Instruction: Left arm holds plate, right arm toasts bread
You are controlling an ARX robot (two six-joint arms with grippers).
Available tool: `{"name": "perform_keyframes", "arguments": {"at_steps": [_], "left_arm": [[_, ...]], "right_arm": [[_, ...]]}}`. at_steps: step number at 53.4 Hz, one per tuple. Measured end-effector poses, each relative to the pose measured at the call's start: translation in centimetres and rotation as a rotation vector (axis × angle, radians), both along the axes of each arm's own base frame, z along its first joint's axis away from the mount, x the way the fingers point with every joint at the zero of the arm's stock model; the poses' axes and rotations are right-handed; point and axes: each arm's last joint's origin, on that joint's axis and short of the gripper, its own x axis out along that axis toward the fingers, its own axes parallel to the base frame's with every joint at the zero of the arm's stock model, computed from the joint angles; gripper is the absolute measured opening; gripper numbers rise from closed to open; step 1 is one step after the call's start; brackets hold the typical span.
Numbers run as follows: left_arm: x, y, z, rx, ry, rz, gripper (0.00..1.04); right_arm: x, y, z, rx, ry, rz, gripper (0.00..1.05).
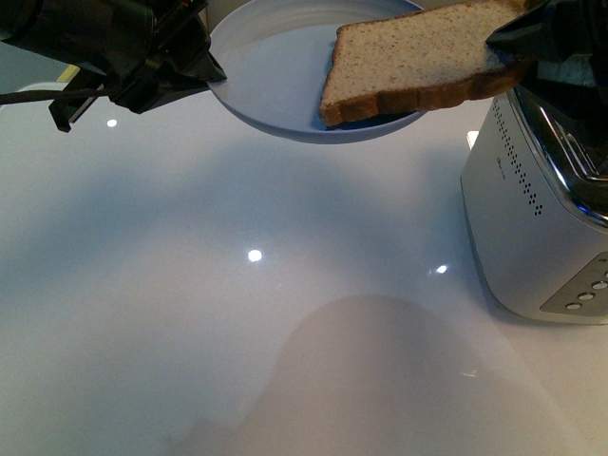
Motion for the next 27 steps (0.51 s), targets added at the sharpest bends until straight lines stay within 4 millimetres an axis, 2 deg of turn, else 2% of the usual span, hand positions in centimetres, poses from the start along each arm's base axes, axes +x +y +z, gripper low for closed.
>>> {"name": "perform_keyframes", "arguments": {"at_steps": [6, 9, 15, 27], "left_arm": [[0.0, 0.0, 0.0, -0.001, 0.0, -0.001, 0.03], [0.0, 0.0, 0.0, -0.001, 0.001, -0.001, 0.03], [0.0, 0.0, 0.0, -0.003, 0.002, 0.001, 0.03], [0.0, 0.0, 0.0, -0.006, 0.004, 0.003, 0.03]], "right_arm": [[-0.1, -0.2, 0.3, 0.01, -0.004, -0.002, 0.06], [-0.2, -0.3, 0.7, 0.014, -0.012, -0.004, 0.03], [-0.8, -0.9, 2.5, 0.027, -0.06, -0.013, 0.03], [-2.5, -3.5, 6.5, -0.022, -0.184, -0.073, 0.03]]}}
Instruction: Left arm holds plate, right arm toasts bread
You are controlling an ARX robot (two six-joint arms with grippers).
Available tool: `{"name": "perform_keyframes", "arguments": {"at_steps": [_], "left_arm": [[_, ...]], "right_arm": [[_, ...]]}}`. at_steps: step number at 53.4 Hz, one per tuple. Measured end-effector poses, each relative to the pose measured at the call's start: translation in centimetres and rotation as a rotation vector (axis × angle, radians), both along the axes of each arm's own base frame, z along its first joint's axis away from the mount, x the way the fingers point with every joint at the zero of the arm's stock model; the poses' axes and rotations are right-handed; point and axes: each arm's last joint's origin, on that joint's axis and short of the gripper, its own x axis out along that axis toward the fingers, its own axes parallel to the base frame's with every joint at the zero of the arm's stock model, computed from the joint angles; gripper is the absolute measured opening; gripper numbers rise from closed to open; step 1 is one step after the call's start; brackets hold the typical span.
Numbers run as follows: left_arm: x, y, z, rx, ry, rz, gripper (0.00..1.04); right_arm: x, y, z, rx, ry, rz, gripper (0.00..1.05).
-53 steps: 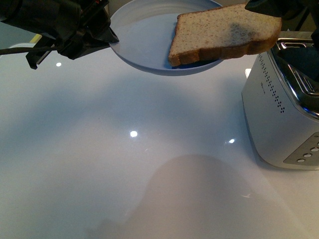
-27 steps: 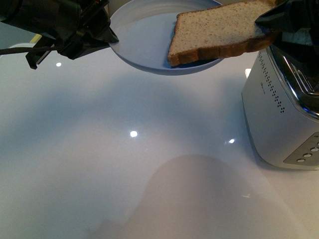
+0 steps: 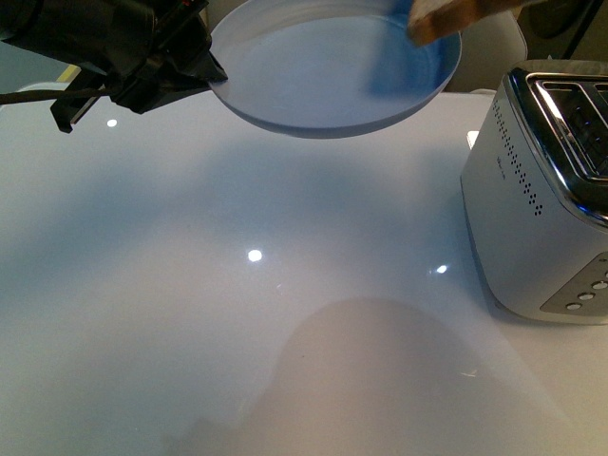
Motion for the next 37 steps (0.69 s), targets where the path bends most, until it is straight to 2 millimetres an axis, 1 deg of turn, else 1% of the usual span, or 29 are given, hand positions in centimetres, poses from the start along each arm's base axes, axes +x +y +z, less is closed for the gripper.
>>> {"name": "perform_keyframes", "arguments": {"at_steps": [7, 11, 16, 20, 24, 31, 37], "left_arm": [[0.0, 0.0, 0.0, 0.0, 0.0, 0.0, 0.03], [0.0, 0.0, 0.0, 0.0, 0.0, 0.0, 0.03], [0.0, 0.0, 0.0, 0.0, 0.0, 0.0, 0.03], [0.0, 0.0, 0.0, -0.001, 0.0, -0.001, 0.03], [0.0, 0.0, 0.0, -0.001, 0.0, -0.001, 0.03], [0.0, 0.0, 0.0, -0.003, 0.001, -0.002, 0.03], [0.0, 0.0, 0.0, -0.003, 0.001, -0.002, 0.03]], "right_arm": [[-0.8, -1.8, 2.7, -0.103, -0.08, -0.085, 0.03], [-1.4, -2.9, 4.6, -0.26, -0.133, -0.143, 0.03], [-1.7, -3.5, 5.5, -0.423, -0.156, -0.156, 0.03], [-1.7, -4.0, 5.6, -0.53, -0.149, -0.167, 0.03], [-1.6, -4.4, 5.3, -0.633, -0.135, -0.16, 0.03], [-0.7, -5.3, 3.9, -0.811, -0.077, -0.158, 0.03], [-0.3, -5.5, 2.7, -0.857, -0.034, -0.136, 0.03]]}}
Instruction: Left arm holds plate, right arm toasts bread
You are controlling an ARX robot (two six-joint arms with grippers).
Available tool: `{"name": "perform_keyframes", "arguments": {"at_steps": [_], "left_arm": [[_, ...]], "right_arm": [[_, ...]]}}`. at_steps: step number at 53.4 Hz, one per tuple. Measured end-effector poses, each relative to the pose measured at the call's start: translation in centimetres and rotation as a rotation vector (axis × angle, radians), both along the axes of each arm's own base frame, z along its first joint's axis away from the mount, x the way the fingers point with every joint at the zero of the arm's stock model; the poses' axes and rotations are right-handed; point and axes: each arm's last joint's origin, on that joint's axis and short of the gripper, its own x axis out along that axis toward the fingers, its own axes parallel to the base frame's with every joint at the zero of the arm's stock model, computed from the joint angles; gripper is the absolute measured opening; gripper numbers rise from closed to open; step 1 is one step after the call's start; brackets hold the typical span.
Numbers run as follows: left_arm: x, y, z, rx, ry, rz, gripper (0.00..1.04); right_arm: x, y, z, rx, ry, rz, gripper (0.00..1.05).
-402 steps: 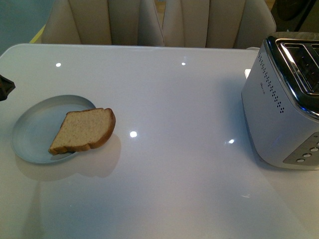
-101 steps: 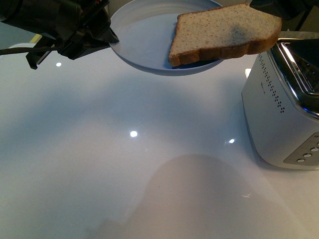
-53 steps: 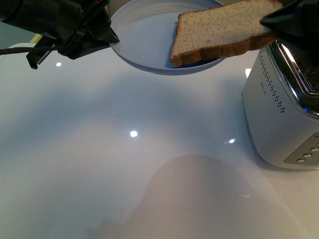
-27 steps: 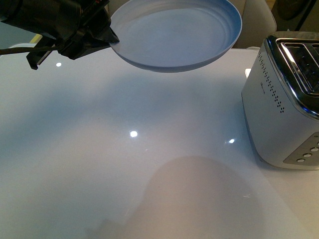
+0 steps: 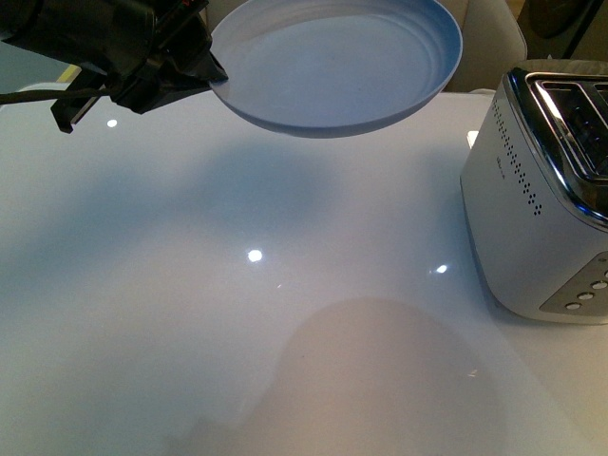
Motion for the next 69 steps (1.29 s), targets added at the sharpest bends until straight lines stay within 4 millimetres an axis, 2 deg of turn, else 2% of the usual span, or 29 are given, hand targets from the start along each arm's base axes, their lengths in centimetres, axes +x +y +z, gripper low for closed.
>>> {"name": "perform_keyframes", "arguments": {"at_steps": [10, 38, 47, 59, 69], "left_arm": [[0.0, 0.0, 0.0, 0.0, 0.0, 0.0, 0.03], [0.0, 0.0, 0.0, 0.0, 0.0, 0.0, 0.03], [0.0, 0.0, 0.0, 0.0, 0.0, 0.0, 0.03], [0.0, 0.0, 0.0, 0.0, 0.0, 0.0, 0.03], [0.0, 0.0, 0.0, 0.0, 0.0, 0.0, 0.03]], "right_arm": [[0.6, 0.6, -2.6, -0.048, 0.085, 0.013, 0.03], [2.3, 1.4, -5.6, -0.104, 0.193, 0.014, 0.03], [3.5, 1.8, -6.3, -0.123, 0.219, 0.012, 0.03], [4.9, 2.2, -9.1, -0.12, 0.281, 0.02, 0.03], [4.8, 2.4, -10.5, -0.109, 0.304, 0.024, 0.03]]}}
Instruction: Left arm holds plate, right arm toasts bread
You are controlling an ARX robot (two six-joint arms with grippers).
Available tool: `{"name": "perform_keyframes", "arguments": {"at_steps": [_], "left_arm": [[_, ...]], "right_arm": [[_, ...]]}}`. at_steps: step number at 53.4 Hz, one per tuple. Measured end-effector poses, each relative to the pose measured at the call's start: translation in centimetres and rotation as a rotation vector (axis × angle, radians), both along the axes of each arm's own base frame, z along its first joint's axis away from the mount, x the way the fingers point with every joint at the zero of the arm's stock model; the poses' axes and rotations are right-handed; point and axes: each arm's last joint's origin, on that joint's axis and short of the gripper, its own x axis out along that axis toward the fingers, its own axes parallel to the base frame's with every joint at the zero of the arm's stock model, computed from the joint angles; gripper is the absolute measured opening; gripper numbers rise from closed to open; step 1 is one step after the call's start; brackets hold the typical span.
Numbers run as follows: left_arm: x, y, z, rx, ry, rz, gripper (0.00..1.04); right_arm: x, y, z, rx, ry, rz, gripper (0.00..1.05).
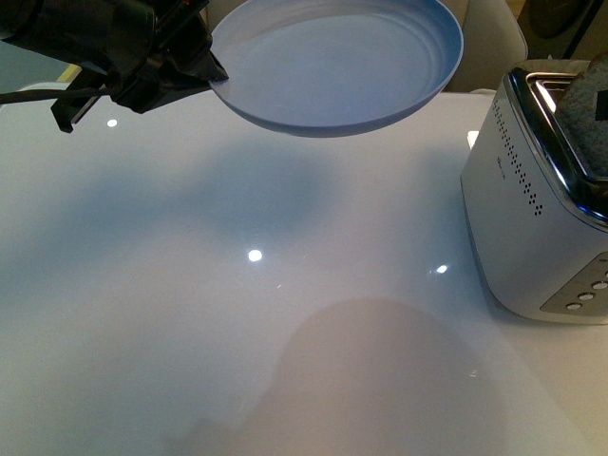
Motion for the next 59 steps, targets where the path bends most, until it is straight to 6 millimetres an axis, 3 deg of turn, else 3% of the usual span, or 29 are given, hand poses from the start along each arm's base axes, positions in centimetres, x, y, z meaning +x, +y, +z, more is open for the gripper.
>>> {"name": "perform_keyframes", "arguments": {"at_steps": [13, 21, 29, 36, 43, 47, 59], "left_arm": [[0.0, 0.0, 0.0, 0.0, 0.0, 0.0, 0.03], [0.0, 0.0, 0.0, 0.0, 0.0, 0.0, 0.03], [0.0, 0.0, 0.0, 0.0, 0.0, 0.0, 0.03], [0.0, 0.0, 0.0, 0.0, 0.0, 0.0, 0.03], [0.0, 0.0, 0.0, -0.001, 0.0, 0.0, 0.03], [0.0, 0.0, 0.0, 0.0, 0.0, 0.001, 0.03], [0.0, 0.0, 0.0, -0.002, 0.001, 0.002, 0.03]], "right_arm": [[-1.6, 0.0, -1.2, 0.054, -0.004, -0.002, 0.55], [-3.4, -0.9, -0.1, 0.102, -0.135, -0.044, 0.81], [-5.6, -2.3, 1.8, 0.124, -0.365, -0.14, 0.97], [-7.8, -3.0, 2.6, 0.124, -0.465, -0.169, 0.96], [-8.1, -3.1, 2.4, 0.13, -0.465, -0.151, 0.94], [-9.0, -2.8, 2.1, 0.153, -0.529, -0.003, 0.79], [-11.8, -1.7, 1.5, 0.141, -0.535, 0.022, 0.41]]}}
